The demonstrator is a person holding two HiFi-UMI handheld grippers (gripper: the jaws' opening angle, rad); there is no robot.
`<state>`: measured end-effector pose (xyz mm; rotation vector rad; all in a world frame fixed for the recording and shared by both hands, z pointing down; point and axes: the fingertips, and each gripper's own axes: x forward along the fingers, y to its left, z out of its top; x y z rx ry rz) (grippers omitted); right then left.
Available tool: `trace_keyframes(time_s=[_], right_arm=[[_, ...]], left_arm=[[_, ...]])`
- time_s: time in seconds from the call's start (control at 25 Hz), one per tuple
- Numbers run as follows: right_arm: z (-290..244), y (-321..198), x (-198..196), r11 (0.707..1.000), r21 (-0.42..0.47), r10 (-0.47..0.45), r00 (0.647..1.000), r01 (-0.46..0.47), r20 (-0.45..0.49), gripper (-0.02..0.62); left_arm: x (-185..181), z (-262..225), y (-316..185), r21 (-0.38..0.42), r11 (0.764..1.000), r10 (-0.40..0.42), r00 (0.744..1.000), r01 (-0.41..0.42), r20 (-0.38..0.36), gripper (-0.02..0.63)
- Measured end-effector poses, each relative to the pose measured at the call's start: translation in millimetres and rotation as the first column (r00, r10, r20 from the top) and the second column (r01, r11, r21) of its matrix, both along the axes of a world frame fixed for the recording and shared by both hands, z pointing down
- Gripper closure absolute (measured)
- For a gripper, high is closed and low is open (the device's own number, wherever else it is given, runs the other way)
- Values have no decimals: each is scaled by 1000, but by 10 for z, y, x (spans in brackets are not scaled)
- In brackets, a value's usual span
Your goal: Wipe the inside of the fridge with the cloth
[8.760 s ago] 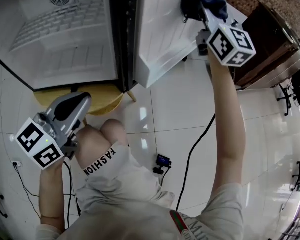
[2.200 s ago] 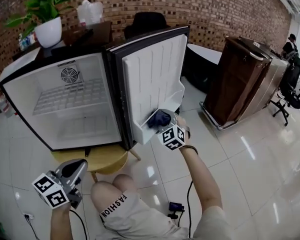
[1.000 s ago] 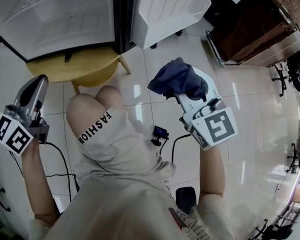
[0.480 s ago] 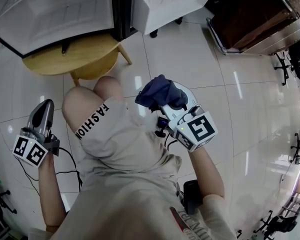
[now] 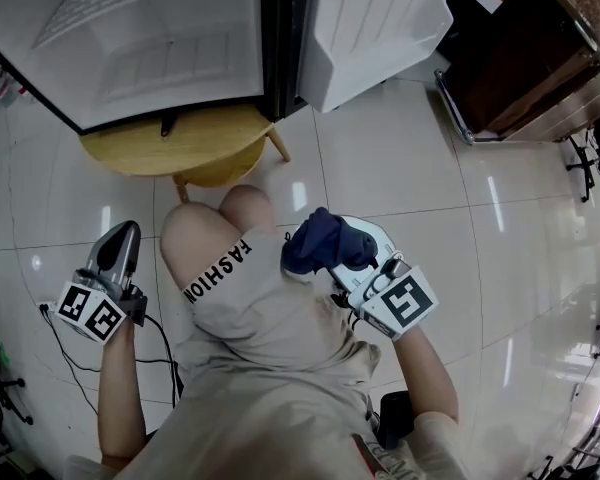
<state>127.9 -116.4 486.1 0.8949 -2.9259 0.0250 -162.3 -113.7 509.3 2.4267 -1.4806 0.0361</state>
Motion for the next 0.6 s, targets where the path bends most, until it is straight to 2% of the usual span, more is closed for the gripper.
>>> trace_keyframes(time_s=[0.16,0.4,0.6], right_arm=[[-75,62,-112,998,55,-25,999,26,-23,479],[-53,59,-102,999,30,-13,1000,14,-28,479],[-194,72,-149,999,52,-9,1000,10,-26,479]], left_arm=[[-56,20,-8,-6,1000,-10,1000,10,-7,601],[-82,165,-17,-28,1000,0,1000,0,0,601],[-82,159,-31,-17,1000,-14,1000,14,-18,601]])
